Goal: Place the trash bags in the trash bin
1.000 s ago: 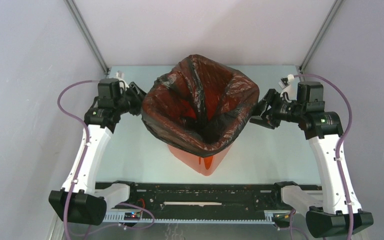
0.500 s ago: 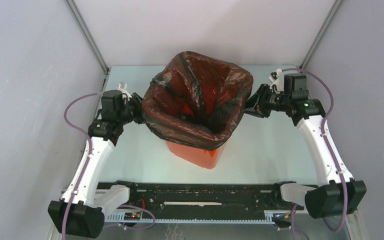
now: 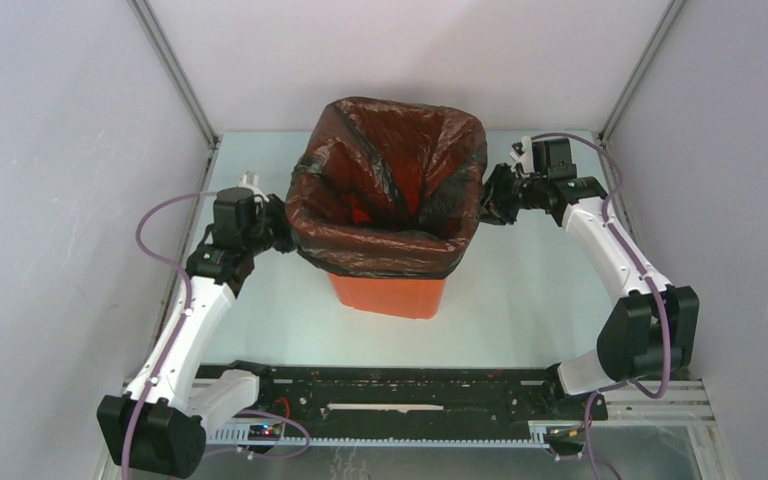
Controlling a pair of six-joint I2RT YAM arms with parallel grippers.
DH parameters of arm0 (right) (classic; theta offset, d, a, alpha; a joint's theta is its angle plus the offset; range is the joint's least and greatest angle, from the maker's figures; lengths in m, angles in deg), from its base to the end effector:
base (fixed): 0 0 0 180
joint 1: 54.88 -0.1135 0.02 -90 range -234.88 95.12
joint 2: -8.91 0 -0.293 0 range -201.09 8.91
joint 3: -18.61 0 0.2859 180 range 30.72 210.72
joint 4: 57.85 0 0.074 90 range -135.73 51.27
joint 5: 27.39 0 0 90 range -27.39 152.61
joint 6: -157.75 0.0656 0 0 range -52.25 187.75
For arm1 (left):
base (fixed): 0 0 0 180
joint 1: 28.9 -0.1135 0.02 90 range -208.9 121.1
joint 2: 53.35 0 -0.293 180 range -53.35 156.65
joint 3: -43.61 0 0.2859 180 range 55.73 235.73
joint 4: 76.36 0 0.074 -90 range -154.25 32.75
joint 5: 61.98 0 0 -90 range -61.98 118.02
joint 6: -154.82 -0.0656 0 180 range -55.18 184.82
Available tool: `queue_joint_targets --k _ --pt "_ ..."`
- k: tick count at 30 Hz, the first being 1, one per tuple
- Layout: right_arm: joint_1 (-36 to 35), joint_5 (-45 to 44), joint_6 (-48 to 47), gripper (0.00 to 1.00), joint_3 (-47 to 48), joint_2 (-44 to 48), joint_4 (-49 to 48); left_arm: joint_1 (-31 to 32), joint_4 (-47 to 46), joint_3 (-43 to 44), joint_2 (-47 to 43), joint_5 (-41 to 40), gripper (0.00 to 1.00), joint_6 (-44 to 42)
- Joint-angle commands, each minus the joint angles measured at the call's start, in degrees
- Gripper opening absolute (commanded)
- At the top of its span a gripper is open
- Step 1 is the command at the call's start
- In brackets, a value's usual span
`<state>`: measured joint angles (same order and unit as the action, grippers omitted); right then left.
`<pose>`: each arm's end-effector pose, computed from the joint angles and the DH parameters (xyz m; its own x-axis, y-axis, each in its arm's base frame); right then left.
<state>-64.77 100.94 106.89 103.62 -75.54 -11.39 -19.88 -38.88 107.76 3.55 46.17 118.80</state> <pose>0.3524 0.1027 0.3178 -0.9021 0.3453 -0.2586 0.0123 0.6197 0.7847 0.2550 -0.0612 0.3264 -0.6279 -0.6785 -0.3812 -0.1583 0.5909 -0.7911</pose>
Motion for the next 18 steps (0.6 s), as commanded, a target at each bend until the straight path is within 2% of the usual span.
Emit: queue_joint_targets --k 1,4,6,8,11,14,16,18 --pt "-0.1 0.4 -4.2 0.38 5.4 -0.2 2.0 2.5 1.0 -1.7 -1.9 4.3 0.17 -1.0" --pt "1.8 0.8 -6.6 0.43 8.5 0.5 8.1 2.5 4.9 -0.5 -3.4 3.1 0.17 -3.5" --pt "4.2 0.9 -8.2 0.50 9.3 2.5 12.1 2.4 8.3 1.2 -4.3 1.8 0.18 -5.4" --pt "7.3 2.2 -9.5 0.56 8.0 6.4 15.2 2.3 11.0 3.3 -4.6 1.5 0.22 -6.7" --pt "12.0 4.7 -11.8 0.61 6.0 11.1 18.9 1.2 15.1 6.7 -4.9 0.2 0.37 -8.6" --pt "12.5 5.3 -13.1 0.64 5.5 14.4 22.9 -1.6 19.1 9.9 -5.4 -0.1 0.48 -10.0" --pt "11.2 7.3 -10.6 0.65 4.4 16.5 21.6 -3.5 20.6 11.4 -6.0 -0.1 0.54 -10.3" --pt "10.1 8.6 -6.5 0.71 2.9 19.2 17.8 -4.5 21.2 12.5 -6.8 -0.2 0.66 -9.8"
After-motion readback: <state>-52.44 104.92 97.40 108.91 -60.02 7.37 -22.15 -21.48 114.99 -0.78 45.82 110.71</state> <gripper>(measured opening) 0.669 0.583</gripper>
